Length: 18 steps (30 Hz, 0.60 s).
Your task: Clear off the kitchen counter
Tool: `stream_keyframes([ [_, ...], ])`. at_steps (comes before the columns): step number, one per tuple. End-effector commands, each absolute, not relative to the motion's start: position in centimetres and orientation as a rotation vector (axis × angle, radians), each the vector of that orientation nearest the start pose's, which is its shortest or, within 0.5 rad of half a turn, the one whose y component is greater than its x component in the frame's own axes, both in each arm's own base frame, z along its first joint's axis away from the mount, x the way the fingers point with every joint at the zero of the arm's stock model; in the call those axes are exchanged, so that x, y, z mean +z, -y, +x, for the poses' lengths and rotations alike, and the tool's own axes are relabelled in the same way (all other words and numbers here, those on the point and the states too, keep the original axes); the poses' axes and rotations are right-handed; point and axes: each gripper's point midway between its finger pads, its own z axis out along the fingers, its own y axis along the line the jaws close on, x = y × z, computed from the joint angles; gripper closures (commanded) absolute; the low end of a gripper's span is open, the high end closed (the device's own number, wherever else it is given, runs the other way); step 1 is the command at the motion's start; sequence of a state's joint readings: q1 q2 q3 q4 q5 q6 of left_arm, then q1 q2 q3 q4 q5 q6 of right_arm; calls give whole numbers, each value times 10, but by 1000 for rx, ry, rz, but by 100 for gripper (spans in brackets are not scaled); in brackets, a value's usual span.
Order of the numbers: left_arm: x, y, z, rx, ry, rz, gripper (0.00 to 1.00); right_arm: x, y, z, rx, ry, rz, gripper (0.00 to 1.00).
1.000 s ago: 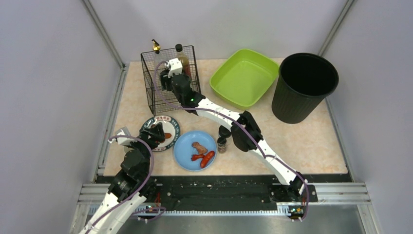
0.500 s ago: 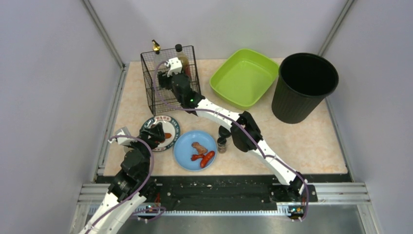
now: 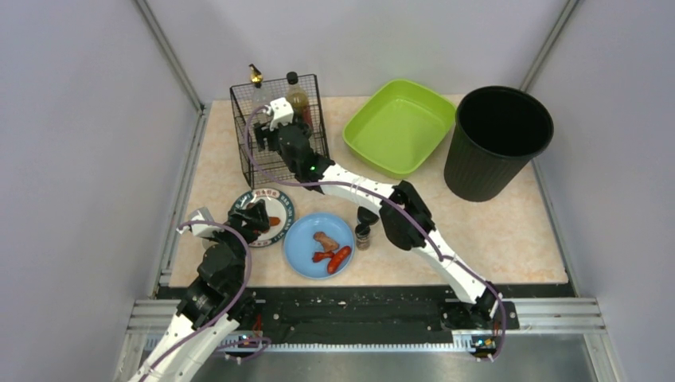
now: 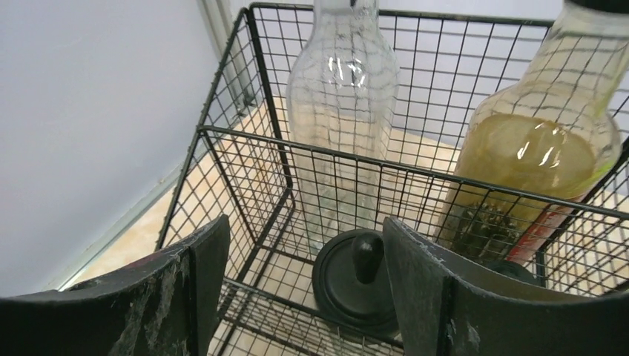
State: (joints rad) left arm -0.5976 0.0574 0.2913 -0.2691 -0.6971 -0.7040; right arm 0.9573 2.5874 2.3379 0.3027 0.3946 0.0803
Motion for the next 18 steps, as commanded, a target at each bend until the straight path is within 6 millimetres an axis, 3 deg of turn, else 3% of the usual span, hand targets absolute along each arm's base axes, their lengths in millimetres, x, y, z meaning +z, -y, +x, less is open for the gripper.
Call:
stream_keyframes([
  [1,210,39,223,-447,-1471,-615,9,349,-552,436,636,-1304,-290,26],
  [8,210,36,223,-435,-1469,-619,9,392,-513,406,645,-1272,-266,26],
  [18,209,34,223,-420,-1469,-624,9,401,-457,374,590,-1375,-308,24],
])
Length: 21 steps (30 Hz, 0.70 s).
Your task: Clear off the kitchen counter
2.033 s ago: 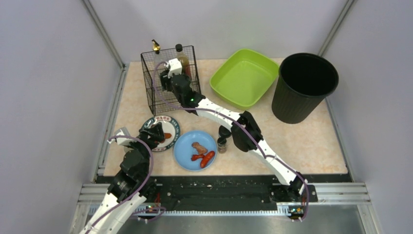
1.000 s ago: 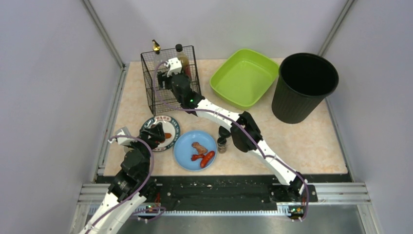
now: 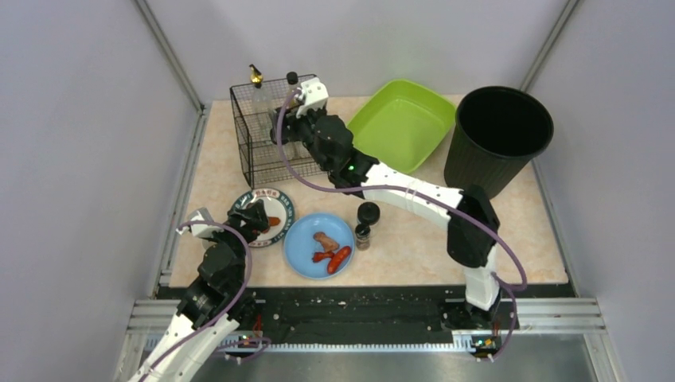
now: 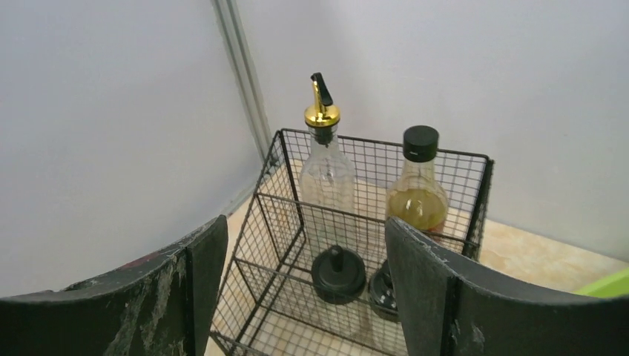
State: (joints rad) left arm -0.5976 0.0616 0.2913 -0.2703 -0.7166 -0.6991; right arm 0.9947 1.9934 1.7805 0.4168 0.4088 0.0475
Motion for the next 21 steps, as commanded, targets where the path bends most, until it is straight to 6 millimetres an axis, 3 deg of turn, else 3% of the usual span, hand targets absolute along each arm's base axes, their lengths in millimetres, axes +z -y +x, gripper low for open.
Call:
stream_keyframes([
  [1,209,34,223,-419,-1469,-624,9,398,-451,372,574,-1398,-317,24],
  [10,208,34,224,-414,-1470,-623,1,355,-388,344,436,-1544,-365,24],
  [21,207,39,226,-426,-1482,-609,1,283,-314,310,285,-1750,-355,23],
])
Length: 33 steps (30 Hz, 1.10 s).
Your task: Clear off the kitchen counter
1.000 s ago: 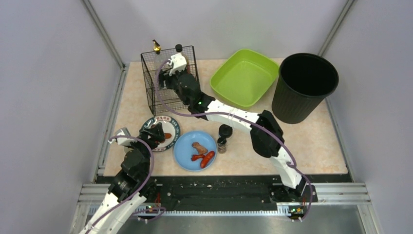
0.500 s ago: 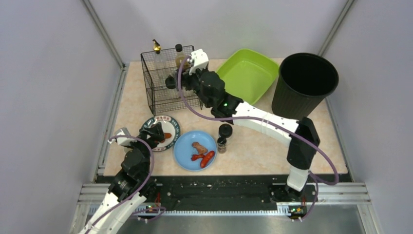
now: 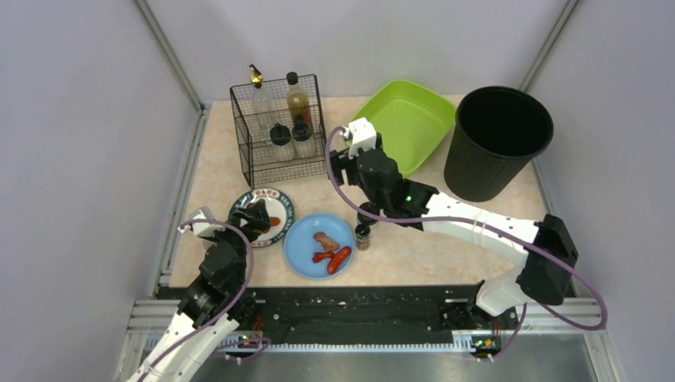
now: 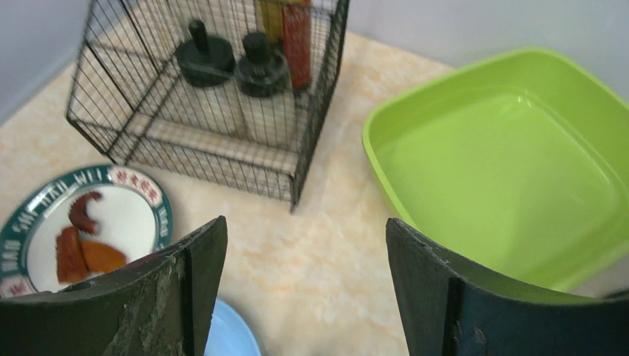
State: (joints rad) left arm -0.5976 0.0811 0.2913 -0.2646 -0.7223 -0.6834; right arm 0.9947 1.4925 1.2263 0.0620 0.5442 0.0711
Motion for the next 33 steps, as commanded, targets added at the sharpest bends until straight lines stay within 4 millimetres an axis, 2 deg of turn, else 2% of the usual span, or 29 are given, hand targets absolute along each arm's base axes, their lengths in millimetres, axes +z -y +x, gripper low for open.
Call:
stream_keyframes([
  [1,207,39,226,-427,-1482,-607,1,275,-309,306,284,-1778,-357,23],
  [6,206,39,226,-422,-1482,-609,1,243,-290,289,252,-1893,-371,22],
  [11,204,39,228,-417,-1486,-611,1,215,-282,278,241,-1982,-385,21],
  [20,203,42,229,-421,-1496,-603,1,173,-285,265,258,-2094,-421,20],
  [25,202,43,229,-424,-1501,-598,1,151,-294,260,275,-2158,-451,15],
  [33,203,45,230,-431,-1501,-593,1,130,-289,260,230,-2202,-425,9],
])
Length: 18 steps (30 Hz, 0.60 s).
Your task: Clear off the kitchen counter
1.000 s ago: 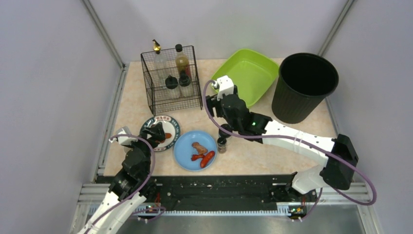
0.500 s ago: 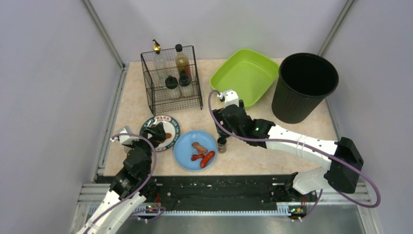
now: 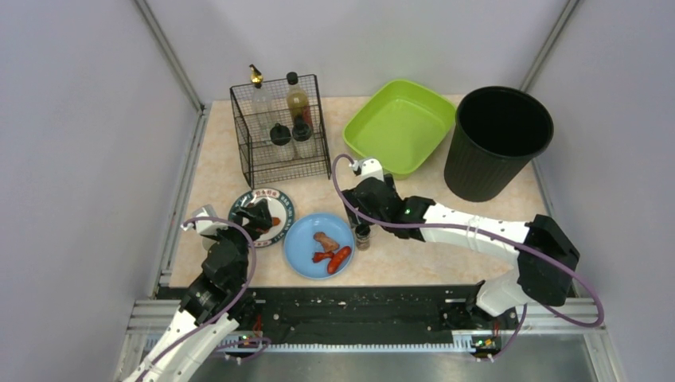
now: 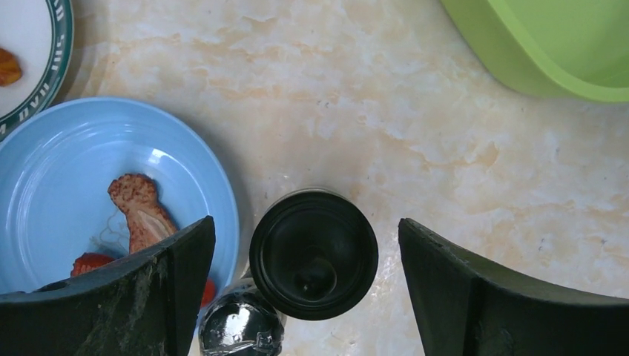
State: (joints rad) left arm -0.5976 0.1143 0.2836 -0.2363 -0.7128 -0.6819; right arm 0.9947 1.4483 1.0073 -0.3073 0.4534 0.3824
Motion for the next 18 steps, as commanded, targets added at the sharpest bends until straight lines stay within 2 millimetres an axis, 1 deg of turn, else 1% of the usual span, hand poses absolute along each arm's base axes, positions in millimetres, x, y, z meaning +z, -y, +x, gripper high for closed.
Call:
stream_keyframes([
  [1,203,45,229,-432,-1502,-593,1,127,-288,259,227,-2208,-423,9],
  [7,203,46,230,-435,-1504,-588,1,113,-288,255,227,-2245,-419,8],
  [10,203,46,230,-436,-1504,-588,1,110,-289,255,241,-2244,-406,10],
  [14,203,45,230,-435,-1503,-589,1,105,-286,253,233,-2252,-404,15],
  [18,203,46,230,-438,-1504,-588,1,107,-285,255,232,-2239,-386,25],
])
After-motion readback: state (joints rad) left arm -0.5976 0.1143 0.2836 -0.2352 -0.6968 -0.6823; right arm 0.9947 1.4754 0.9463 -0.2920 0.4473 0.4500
